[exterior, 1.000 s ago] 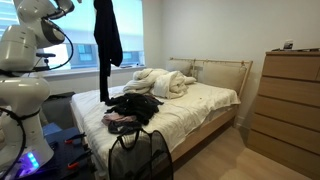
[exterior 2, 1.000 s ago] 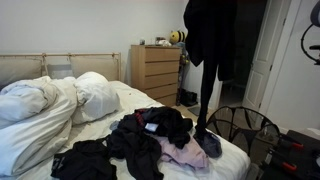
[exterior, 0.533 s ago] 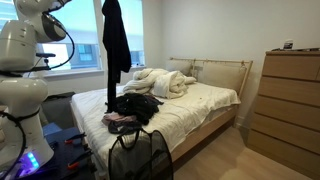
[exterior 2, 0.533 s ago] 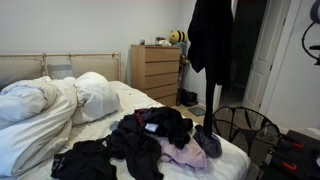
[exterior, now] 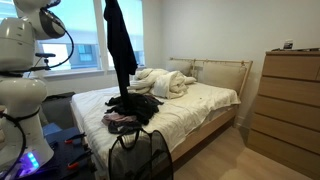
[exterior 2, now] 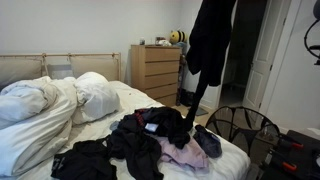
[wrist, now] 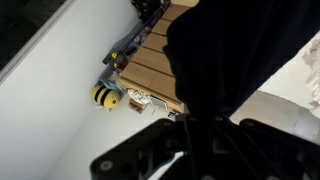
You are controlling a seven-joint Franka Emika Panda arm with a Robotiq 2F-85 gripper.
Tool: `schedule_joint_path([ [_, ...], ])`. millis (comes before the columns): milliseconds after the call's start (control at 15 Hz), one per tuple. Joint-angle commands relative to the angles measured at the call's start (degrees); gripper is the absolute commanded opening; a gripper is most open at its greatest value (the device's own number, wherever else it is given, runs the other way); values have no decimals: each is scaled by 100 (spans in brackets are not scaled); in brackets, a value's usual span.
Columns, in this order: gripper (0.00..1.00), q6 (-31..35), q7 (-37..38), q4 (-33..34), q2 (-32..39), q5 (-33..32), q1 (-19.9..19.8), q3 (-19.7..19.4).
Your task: Put the black sweater in the laundry basket
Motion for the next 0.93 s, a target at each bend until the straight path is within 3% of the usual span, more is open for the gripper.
schedule_joint_path([
  [0,2,-275,127,1,-172,488,-129,187],
  [333,2,-1001,731,3,-269,1502,-509,266],
  [867,6,-1103,663,-53,-118,1398,-495,136],
])
